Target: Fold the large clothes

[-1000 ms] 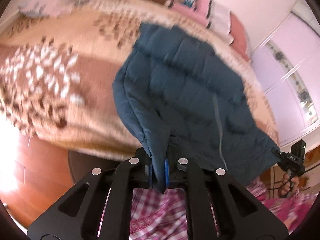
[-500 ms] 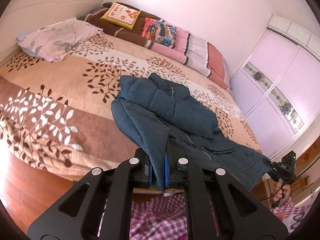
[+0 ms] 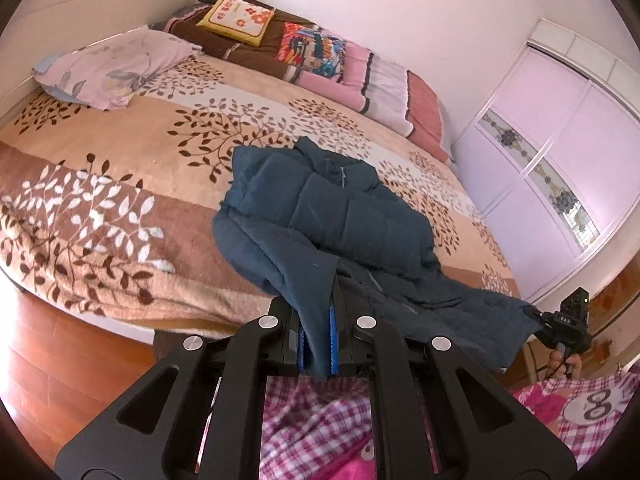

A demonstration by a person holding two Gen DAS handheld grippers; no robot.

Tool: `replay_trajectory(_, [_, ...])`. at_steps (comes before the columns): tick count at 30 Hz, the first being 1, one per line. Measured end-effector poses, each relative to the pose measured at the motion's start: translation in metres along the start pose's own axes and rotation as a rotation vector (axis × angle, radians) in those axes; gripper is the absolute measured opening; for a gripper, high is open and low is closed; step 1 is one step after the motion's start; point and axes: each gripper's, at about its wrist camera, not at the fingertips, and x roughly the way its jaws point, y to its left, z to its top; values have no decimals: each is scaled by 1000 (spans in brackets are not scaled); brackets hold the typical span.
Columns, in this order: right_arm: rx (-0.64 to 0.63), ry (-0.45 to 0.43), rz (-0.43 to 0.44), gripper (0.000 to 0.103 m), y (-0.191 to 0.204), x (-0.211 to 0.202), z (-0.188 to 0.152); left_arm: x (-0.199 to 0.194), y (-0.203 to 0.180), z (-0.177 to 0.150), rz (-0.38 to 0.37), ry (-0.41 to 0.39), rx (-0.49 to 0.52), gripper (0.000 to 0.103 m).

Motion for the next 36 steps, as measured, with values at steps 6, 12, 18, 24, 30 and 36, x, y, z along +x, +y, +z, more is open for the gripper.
replay_trajectory(6, [-42,4,-2,11,13,23,50,23,-7,43,-16,-14,-2,9])
replay_trajectory(12, [-79,-13,-5,11,24,57,127,64,-7,115,-31,-42,-41,9])
replay_trajectory(18, [-28,-35,13,11,21,111,207,128,-3,190,-10,-48,-77,9])
replay_trajectory(24, [54,-58,-8,11,0,189,288,223,21,252,62,-32,-146,9])
replay_trajectory(30, [134,-10,-88,11,-40,278,340,319,51,285,134,24,-223,9])
replay_trajectory(36, [182,36,-150,11,-77,338,357,393,81,290,199,73,-257,9])
